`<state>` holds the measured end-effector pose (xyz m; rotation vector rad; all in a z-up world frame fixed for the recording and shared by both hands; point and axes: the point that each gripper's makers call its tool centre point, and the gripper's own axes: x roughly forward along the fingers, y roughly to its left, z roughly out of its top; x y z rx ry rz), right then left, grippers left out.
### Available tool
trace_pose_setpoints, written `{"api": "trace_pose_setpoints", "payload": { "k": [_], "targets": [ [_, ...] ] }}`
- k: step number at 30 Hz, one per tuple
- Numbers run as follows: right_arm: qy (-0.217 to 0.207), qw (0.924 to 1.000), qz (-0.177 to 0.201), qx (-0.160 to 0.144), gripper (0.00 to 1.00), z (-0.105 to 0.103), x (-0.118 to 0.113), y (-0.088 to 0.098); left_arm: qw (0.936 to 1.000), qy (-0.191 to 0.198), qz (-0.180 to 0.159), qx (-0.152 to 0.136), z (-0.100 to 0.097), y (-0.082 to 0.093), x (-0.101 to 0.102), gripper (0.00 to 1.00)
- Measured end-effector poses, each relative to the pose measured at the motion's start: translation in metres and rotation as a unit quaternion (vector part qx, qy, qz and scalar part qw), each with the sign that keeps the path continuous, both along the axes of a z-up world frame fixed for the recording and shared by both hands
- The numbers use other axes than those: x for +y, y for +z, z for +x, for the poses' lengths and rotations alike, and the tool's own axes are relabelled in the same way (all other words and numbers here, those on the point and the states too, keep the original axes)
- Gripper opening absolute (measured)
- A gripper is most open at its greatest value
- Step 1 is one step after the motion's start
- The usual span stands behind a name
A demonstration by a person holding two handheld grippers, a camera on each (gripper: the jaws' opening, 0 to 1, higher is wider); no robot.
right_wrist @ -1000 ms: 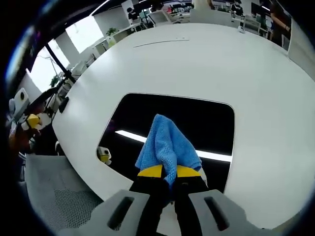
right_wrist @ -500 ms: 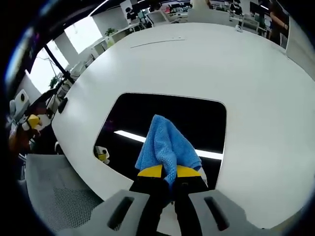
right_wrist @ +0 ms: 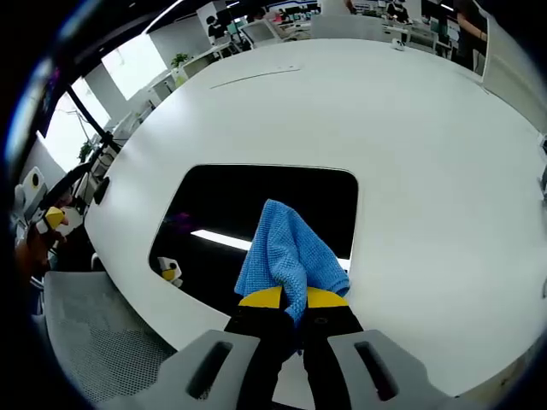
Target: Wipe the mirror surface with the cleaning cloth until all visible marks leave the cleaned area.
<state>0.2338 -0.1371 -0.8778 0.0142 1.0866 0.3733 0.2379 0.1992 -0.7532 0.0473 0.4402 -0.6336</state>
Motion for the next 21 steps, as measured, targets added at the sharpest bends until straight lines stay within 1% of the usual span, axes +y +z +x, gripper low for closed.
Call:
{"api": "trace_pose_setpoints", "payload": {
  "k": [4,10,16,21],
  "targets": [
    [-0.007,1.0,0.0,0.0,0.02,0.0002,-0.0062,-0.0003,1.0,-0.001,0.0,0.0,-0.0003,-0.0002,-0.0011,0.99],
    [-0.006,1.0,-0.003,-0.001,0.02,0.0004,-0.0059,-0.0005,1.0,-0.005,0.002,0.001,-0.0043,0.0012,-0.0065,0.99],
    [-0.011,0.9999,-0.005,-0.004,0.02,0.0043,-0.0053,-0.0003,1.0,-0.002,0.002,0.003,-0.0032,-0.0015,-0.0014,0.99],
    [-0.015,0.9998,-0.004,-0.008,0.02,0.0096,-0.0045,0.0003,1.0,0.0,0.003,0.0,-0.0016,-0.0005,0.0008,0.99]
  ]
}}
